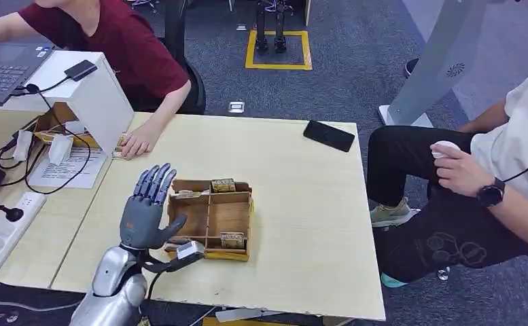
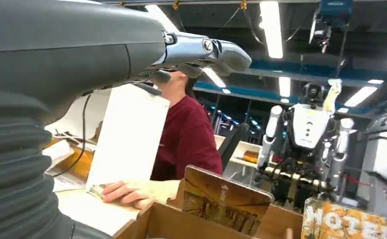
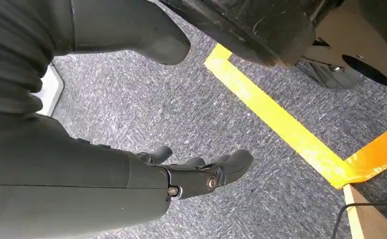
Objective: Pass the card to the sensor for recognition and then transmit it.
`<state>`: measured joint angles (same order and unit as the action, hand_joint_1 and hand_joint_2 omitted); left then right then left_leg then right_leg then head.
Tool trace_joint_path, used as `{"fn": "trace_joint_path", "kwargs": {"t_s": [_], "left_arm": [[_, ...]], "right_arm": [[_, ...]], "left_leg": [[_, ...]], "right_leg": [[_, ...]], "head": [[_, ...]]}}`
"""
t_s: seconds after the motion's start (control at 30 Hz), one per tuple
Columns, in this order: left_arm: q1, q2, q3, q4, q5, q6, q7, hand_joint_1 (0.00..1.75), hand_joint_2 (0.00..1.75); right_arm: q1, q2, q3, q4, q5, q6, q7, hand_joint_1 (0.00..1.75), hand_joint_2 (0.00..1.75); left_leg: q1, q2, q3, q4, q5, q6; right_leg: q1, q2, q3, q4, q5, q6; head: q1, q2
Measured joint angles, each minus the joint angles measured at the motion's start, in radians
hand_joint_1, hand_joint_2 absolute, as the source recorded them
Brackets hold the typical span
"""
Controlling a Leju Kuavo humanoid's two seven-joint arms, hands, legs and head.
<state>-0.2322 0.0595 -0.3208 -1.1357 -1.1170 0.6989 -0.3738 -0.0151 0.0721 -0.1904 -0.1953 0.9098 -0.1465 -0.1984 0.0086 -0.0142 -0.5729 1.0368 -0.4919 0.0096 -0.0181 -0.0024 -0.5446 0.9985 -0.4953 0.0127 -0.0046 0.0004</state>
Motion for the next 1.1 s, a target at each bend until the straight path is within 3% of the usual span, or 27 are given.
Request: {"fn": "trace_joint_path", "kwargs": {"t_s": [0.63,0.83,1.1], "left_arm": [[-0.009,-0.002,-0.001,0.033,0.023,0.000,-0.026,0.00,1.75],[0.003,-0.004,-0.001,0.010,0.048,0.000,-0.106,0.00,1.75],[0.010,-0.011,-0.002,-0.003,0.043,0.000,-0.116,0.00,1.75]], "right_arm": [[0.000,0.000,0.002,0.000,-0.003,0.001,0.000,0.00,1.75],[0.000,0.000,0.003,0.000,-0.003,0.002,0.000,0.00,1.75],[-0.001,0.000,0.003,0.000,-0.003,0.012,0.000,0.00,1.75]], "left_leg": [[0.000,0.000,0.000,0.000,0.000,0.000],[0.000,0.000,0.000,0.000,0.000,0.000],[0.000,0.000,0.000,0.000,0.000,0.000]], "right_leg": [[0.000,0.000,0.000,0.000,0.001,0.000],[0.000,0.000,0.000,0.000,0.001,0.000],[0.000,0.000,0.000,0.000,0.001,0.000]], "head": [[0.000,0.000],[0.000,0.000],[0.000,0.000]]}}
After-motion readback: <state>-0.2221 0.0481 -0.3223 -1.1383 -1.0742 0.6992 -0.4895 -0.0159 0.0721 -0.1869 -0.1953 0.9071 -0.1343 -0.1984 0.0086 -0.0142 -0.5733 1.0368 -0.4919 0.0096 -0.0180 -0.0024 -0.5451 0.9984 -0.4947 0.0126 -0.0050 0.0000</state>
